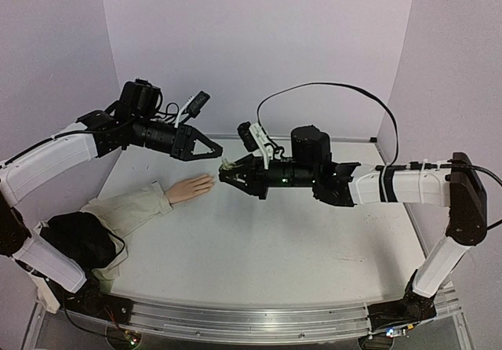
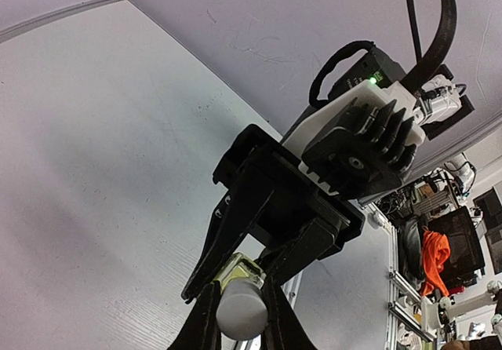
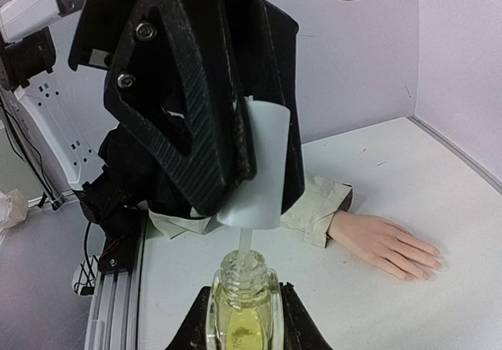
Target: Paint the nails
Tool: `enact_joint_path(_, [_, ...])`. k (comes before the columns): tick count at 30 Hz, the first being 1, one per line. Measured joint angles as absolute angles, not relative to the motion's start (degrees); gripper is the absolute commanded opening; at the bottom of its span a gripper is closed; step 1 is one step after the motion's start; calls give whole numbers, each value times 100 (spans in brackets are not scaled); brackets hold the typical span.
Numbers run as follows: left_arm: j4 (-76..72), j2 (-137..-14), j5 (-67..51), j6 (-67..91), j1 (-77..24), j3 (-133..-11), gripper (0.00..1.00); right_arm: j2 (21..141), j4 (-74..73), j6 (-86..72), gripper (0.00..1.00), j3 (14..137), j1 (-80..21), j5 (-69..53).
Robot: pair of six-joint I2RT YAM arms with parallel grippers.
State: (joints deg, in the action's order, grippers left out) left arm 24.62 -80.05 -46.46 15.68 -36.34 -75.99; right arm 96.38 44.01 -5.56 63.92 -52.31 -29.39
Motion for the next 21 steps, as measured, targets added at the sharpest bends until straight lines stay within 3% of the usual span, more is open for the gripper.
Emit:
enact_joint_path(14, [3020, -8147, -4362, 1129, -3802, -7937, 0, 9756, 4119, -427, 0, 6740, -5242, -2978])
enact_joint_path(21, [3533, -8243, -3500, 864, -3990, -8285, 0, 9852, 3765, -95, 0, 6973, -5264, -2663])
